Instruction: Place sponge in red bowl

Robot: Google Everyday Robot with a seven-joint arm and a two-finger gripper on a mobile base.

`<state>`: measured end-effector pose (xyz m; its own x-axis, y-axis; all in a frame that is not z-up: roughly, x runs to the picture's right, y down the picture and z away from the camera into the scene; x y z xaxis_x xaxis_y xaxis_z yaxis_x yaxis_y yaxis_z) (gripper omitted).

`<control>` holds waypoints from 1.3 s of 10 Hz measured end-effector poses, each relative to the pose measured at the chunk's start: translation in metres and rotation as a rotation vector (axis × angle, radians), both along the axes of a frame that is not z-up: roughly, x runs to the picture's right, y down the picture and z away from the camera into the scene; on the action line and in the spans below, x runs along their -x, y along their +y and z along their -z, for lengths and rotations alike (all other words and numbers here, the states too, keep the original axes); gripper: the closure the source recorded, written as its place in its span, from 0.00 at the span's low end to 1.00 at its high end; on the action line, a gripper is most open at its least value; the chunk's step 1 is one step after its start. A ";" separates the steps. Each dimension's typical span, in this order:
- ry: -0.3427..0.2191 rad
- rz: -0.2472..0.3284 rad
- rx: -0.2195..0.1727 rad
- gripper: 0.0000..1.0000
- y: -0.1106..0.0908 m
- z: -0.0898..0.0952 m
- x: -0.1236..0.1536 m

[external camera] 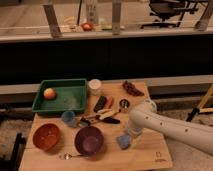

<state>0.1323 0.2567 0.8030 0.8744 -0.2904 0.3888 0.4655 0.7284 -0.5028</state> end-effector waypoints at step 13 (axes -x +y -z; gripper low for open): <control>-0.182 0.108 -0.043 1.00 -0.065 0.021 0.001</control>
<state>0.1313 0.1918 0.7821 0.7536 -0.3983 0.5229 0.6223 0.6886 -0.3723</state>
